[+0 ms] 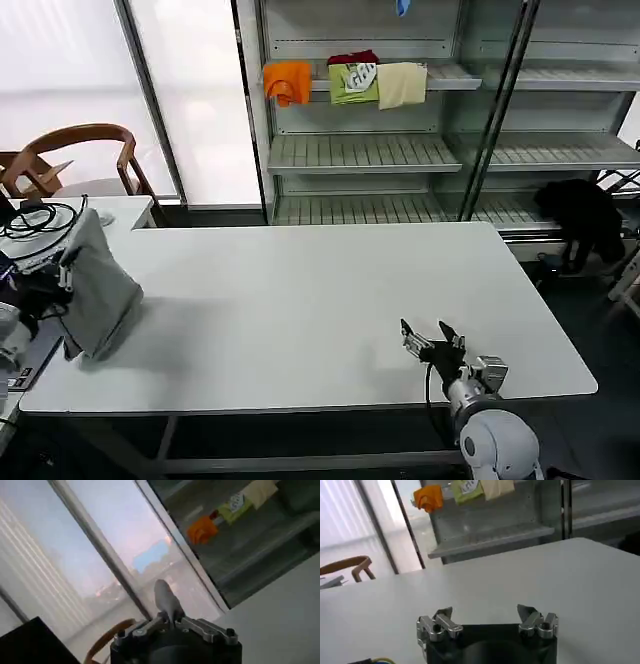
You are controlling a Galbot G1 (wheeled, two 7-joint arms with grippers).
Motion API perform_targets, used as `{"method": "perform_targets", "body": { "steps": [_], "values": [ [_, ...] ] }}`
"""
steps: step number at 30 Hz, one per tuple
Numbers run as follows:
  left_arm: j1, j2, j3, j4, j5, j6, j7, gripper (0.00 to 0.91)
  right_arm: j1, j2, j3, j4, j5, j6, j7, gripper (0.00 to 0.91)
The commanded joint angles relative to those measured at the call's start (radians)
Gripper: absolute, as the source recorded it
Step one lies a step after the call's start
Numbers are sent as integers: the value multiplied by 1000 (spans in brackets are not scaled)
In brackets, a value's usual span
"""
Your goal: Fold and organize the clothes.
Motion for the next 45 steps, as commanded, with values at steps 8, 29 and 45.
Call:
{"method": "perform_targets", "body": {
  "steps": [8, 29, 45],
  "values": [
    [55, -507, 682, 61, 176, -44, -308, 30, -3, -8, 14, -36, 2, 11, 0, 907],
    [-222, -594, 829, 304, 31, 36, -382, 907, -7, 20, -35, 13, -42, 15, -44, 907],
    [-175, -353, 481, 38, -77, 8, -341, 907, 163, 246, -277, -181, 180, -56, 47, 907]
  ]
}}
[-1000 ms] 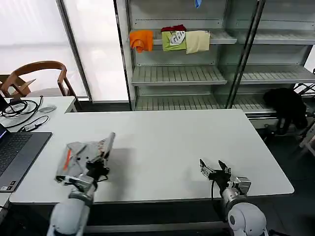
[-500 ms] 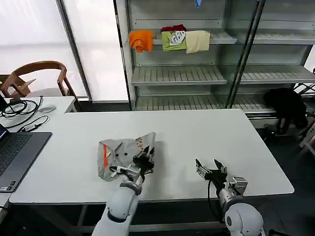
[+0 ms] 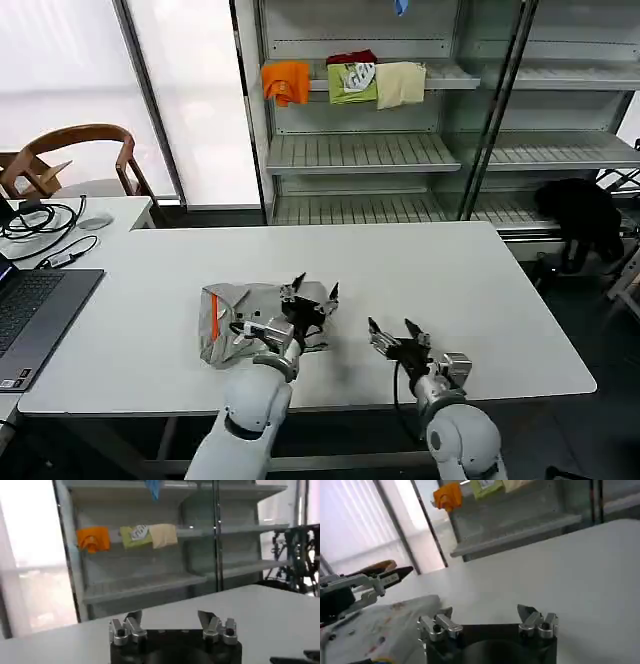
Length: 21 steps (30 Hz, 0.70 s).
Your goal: Fold and organize the clothes.
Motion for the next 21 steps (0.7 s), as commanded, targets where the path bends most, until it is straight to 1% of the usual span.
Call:
{"method": "perform_targets", "body": {
  "steps": [1, 3, 4, 5, 6, 7, 8, 13, 21],
  "values": [
    [27, 167, -280, -132, -113, 1, 20, 907, 110, 137, -174, -138, 172, -56, 64, 907],
    [49, 188, -328, -137, -143, 3, 25, 907, 124, 137, -201, -163, 192, -55, 76, 907],
    [56, 194, -344, -139, -150, 4, 27, 907, 134, 135, -220, -183, 193, -55, 83, 856],
    [66, 198, -358, -141, -163, 5, 31, 907, 137, 133, -228, -190, 192, -55, 87, 725],
    [72, 200, -371, -143, -165, 10, 36, 907, 144, 131, -237, -207, 192, -55, 95, 171],
    [76, 202, -384, -144, -170, 11, 38, 907, 147, 131, -239, -215, 191, -55, 96, 30],
    [80, 203, -392, -146, -177, 12, 40, 907, 146, 132, -237, -220, 190, -55, 94, 0],
    [88, 200, -419, -140, -186, 16, 45, 907, 140, 121, -230, -202, 191, -55, 92, 0],
    [87, 192, -424, -120, -187, 28, 45, 907, 109, 111, -207, -152, 191, -55, 110, 0]
  ]
}}
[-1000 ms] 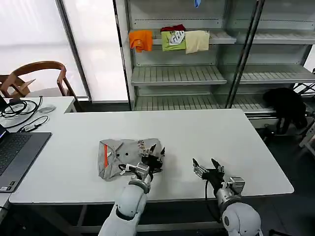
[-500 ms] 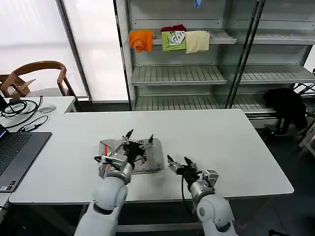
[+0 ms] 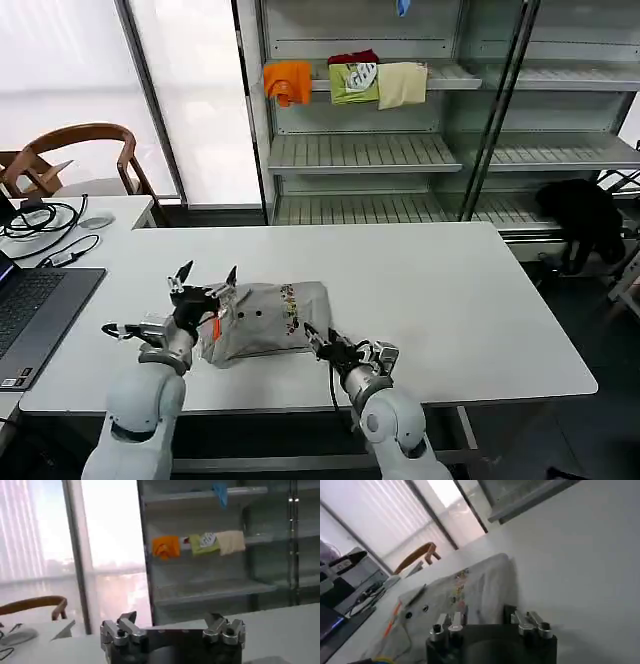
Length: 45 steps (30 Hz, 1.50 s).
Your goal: Fold and organize the clothes.
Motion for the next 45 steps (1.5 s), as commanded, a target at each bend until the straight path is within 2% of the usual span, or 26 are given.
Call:
{"method": "perform_targets", "body": {
  "steps": [1, 7, 14, 17, 20, 21, 22, 23, 24, 27, 32, 35, 39, 45],
  "values": [
    [21, 29, -81, -9, -33, 6, 5, 907, -7, 22, -19, 11, 26, -9, 28, 0],
    [35, 26, -80, -7, -30, 5, 10, 907, -50, -23, 6, 87, 30, -9, 43, 0],
    [54, 21, -83, -13, -27, 1, 16, 907, -113, -72, 103, 165, 61, -11, 34, 0],
    [65, 18, -85, -17, -27, -1, 21, 907, -141, -121, 148, 190, 79, -11, 29, 0],
    [80, 16, -87, -23, -27, -22, 36, 907, -171, -142, 190, 201, 42, -7, -18, 0],
    [95, 15, -88, -31, -28, -27, 48, 907, -184, -146, 194, 207, -4, -2, -67, 322],
    [101, 15, -87, -36, -29, -32, 57, 907, -192, -149, 193, 209, -30, 0, -78, 907],
    [108, 14, -87, -40, -29, -39, 64, 907, -204, -151, 184, 213, -72, 20, -90, 907],
    [122, 14, -87, -49, -34, -45, 71, 907, -223, -153, 167, 223, -154, 46, -97, 907],
    [148, 16, -96, -71, -99, -38, 80, 907, -256, -149, 154, 264, -212, 79, -93, 907],
    [196, 30, -125, -111, -161, -31, 117, 907, -250, -157, 219, 290, -239, 75, -89, 907],
    [222, 37, -145, -129, -190, -29, 125, 907, -257, -191, 274, 305, -234, 85, -97, 907],
    [239, 39, -164, -126, -222, -20, 117, 907, -264, -222, 314, 316, -242, 64, -90, 907],
    [262, 38, -180, -94, -230, -27, 102, 907, -227, -265, 380, 288, -317, 45, -145, 907]
  ]
}}
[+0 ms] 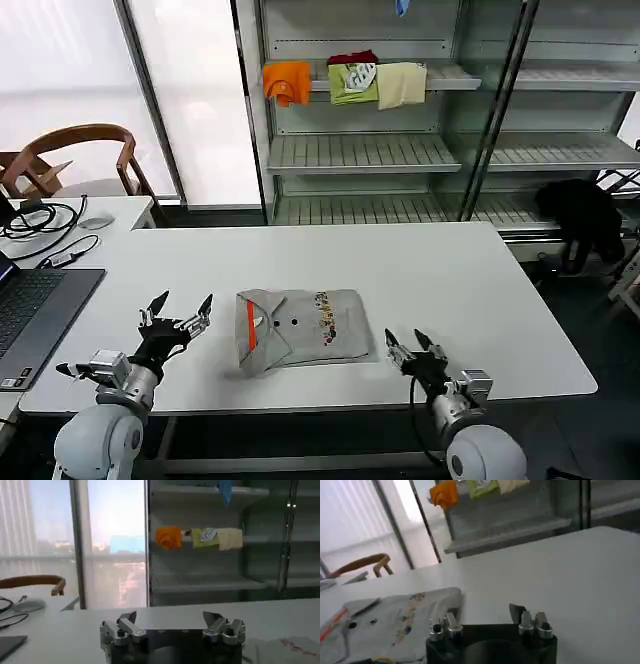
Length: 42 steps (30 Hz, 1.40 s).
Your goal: Fold and organize the clothes.
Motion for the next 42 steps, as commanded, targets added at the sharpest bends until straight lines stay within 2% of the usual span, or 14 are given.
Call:
{"method": "perform_targets", "body": {
  "steps": [1, 11, 17, 28, 39, 42],
  "values": [
    [64, 2, -37, 9, -71, -5, 4, 907, 10, -83, 140, 10, -121, -8, -71, 907],
    [94, 6, -59, -5, -108, -21, 6, 907, 33, -106, 146, 4, -231, 24, -110, 907],
    [100, -4, -59, -1, -134, -24, -1, 907, 31, -100, 139, -5, -237, 59, -91, 907],
    [101, -6, -68, 4, -153, -22, -16, 907, 7, -116, 148, 0, -243, 64, -96, 907],
    [104, -17, -59, 11, -142, -25, -17, 907, 8, -90, 123, 3, -241, 53, -54, 907],
    [101, -16, -50, 32, -84, -58, -13, 907, 14, -79, 116, 1, -243, 45, -38, 907]
  ]
}}
